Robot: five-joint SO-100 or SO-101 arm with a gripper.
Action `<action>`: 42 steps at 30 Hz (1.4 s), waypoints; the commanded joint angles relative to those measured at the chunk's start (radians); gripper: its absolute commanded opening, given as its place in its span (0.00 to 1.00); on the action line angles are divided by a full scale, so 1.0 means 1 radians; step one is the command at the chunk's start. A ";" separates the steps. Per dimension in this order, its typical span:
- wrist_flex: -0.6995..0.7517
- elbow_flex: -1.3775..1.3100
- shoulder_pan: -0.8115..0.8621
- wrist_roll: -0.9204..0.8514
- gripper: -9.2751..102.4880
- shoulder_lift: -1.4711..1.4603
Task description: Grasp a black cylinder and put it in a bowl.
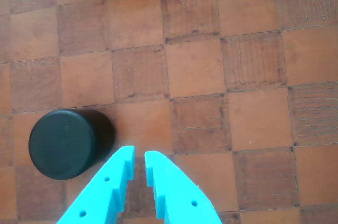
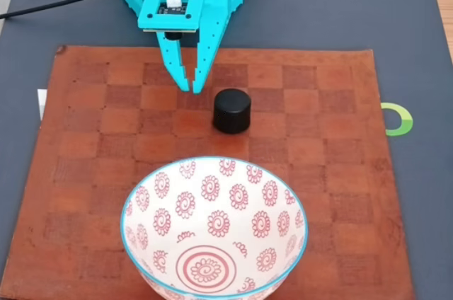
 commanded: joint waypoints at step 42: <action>0.035 -0.107 -0.023 -0.046 0.08 0.041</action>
